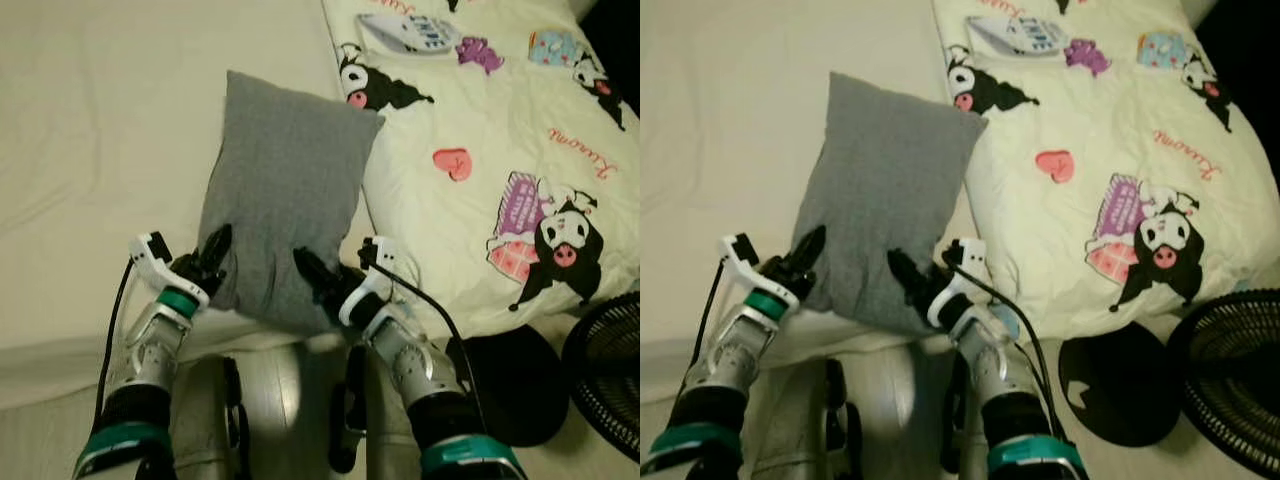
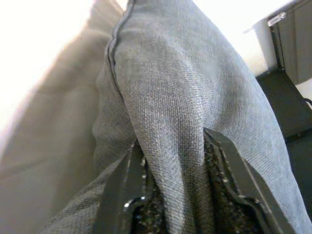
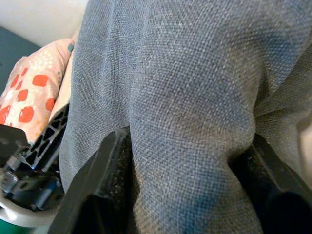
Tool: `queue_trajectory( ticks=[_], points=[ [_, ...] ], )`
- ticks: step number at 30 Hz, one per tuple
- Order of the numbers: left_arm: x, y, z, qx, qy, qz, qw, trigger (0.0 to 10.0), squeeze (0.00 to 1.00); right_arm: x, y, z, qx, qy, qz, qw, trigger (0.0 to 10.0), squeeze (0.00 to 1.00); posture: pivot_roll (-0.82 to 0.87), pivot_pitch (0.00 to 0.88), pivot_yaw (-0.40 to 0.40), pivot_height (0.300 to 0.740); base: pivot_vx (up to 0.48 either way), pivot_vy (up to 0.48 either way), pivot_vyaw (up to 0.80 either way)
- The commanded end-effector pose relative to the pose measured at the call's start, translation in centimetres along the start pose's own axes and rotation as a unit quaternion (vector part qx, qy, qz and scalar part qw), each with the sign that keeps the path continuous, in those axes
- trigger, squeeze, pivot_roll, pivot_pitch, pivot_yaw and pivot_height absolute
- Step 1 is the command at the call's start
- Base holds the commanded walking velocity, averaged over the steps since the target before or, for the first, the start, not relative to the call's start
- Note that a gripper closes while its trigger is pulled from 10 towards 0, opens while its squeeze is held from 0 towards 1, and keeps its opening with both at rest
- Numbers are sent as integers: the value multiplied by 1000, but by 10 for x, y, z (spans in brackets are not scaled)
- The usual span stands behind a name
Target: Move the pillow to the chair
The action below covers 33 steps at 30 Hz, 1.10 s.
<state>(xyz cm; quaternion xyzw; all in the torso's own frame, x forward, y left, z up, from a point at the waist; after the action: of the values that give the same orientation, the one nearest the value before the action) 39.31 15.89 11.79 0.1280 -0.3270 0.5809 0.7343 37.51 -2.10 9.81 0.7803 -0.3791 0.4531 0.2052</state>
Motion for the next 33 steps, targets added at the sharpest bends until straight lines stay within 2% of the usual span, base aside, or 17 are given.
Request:
queue_trajectory(
  ticks=[1,4,6,8,12,16,18,19,23,25,26,27,28,29,30,32,33],
  points=[
    [-15,-1,10,-7,0,-16,1000,0,0,-28,-12,-32,47,-26,-34,998,0,0,53,274,-42,611,0,0,0],
    [-7,2,8,13,-32,-4,999,0,0,-21,-16,-31,41,-21,-18,999,0,0,67,258,-46,611,0,0,0],
    [-2,3,13,16,-45,7,999,0,0,-11,-18,-38,56,-24,0,998,0,0,83,231,-48,611,0,0,0],
    [3,1,23,12,-58,20,998,0,0,-2,-19,-46,76,-22,16,997,0,0,91,209,-45,611,0,0,0],
    [9,-1,33,6,-71,34,997,0,0,6,-17,-52,90,-15,31,995,0,0,97,187,-36,611,0,0,0],
    [22,-4,55,-1,-96,62,993,0,0,17,-11,-57,104,18,50,993,0,0,123,147,7,611,0,0,0],
    [22,-4,55,-1,-96,62,993,0,0,17,-11,-57,104,18,50,993,0,0,123,147,7,611,0,0,0],
    [25,-4,60,-3,-98,68,993,0,0,19,-9,-57,105,25,53,993,0,0,125,142,11,611,0,0,0],
    [33,-1,70,7,-122,89,989,0,0,16,2,-43,72,63,50,994,0,0,126,112,22,611,0,0,0],
    [33,-1,70,7,-122,89,989,0,0,16,2,-43,72,63,50,994,0,0,126,112,22,611,0,0,0],
    [34,0,70,8,-133,88,987,0,0,18,4,-39,60,66,54,995,0,0,126,112,22,611,0,0,0],
    [30,2,66,25,-192,72,978,0,0,23,9,-28,24,70,68,995,0,0,102,87,13,611,0,0,0],
    [30,2,66,25,-192,72,978,0,0,23,9,-28,24,70,68,995,0,0,102,87,13,611,0,0,0],
    [25,6,65,28,-248,60,967,0,0,29,15,-17,-14,80,83,993,0,0,94,69,5,611,0,0,0],
    [25,6,65,28,-248,60,967,0,0,29,15,-17,-14,80,83,993,0,0,94,69,5,611,0,0,0],
    [22,12,70,29,-299,70,951,0,0,42,28,-6,-69,116,110,985,0,0,75,45,0,611,0,0,0],
    [23,14,73,30,-305,77,949,0,0,47,32,-4,-82,130,116,981,0,0,75,45,0,611,0,0,0]
  ],
)
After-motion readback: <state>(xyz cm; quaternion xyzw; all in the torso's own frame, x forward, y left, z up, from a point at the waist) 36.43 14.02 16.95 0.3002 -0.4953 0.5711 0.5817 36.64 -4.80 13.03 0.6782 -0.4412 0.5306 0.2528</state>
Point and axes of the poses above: a point about 5 cm out from each wrist's last joint towards the gripper, its own y axis pointing back from the gripper into the wrist, its own x axis along the axis of the wrist's last joint, z = x × y, the point moved 6 cm from there along -y, pointing out of the wrist towards the gripper, and after that the axes turned 8 degrees about y, right-handed, at the moved point
